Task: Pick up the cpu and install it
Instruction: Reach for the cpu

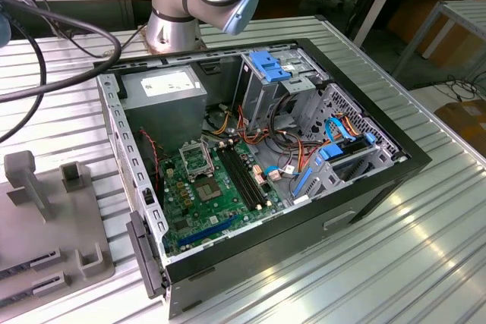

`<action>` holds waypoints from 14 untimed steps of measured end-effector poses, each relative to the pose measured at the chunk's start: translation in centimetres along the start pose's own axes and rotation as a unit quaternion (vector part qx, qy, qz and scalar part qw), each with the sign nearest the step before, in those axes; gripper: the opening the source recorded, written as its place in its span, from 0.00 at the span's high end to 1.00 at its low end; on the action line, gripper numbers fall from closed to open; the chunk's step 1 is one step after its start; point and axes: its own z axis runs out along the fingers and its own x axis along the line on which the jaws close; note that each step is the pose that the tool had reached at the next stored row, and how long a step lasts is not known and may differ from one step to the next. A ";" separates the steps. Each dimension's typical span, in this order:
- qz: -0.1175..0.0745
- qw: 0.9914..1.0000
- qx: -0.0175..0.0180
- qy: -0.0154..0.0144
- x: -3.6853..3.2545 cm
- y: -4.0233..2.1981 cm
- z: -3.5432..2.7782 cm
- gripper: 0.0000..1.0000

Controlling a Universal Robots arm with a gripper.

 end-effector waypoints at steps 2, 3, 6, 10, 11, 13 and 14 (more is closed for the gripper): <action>0.000 1.000 0.000 0.000 0.00 0.00 -0.04 0.53; 0.000 1.000 0.000 0.000 0.00 0.00 -0.04 0.53; 0.000 1.000 0.001 0.000 0.00 0.00 -0.06 0.53; 0.000 1.000 0.001 0.000 -0.01 0.00 -0.06 0.53; 0.000 1.000 0.001 0.000 0.00 0.00 -0.05 0.53; 0.000 1.000 0.001 0.000 0.00 0.00 -0.06 0.53; 0.000 1.000 0.001 0.000 0.00 0.00 -0.07 0.53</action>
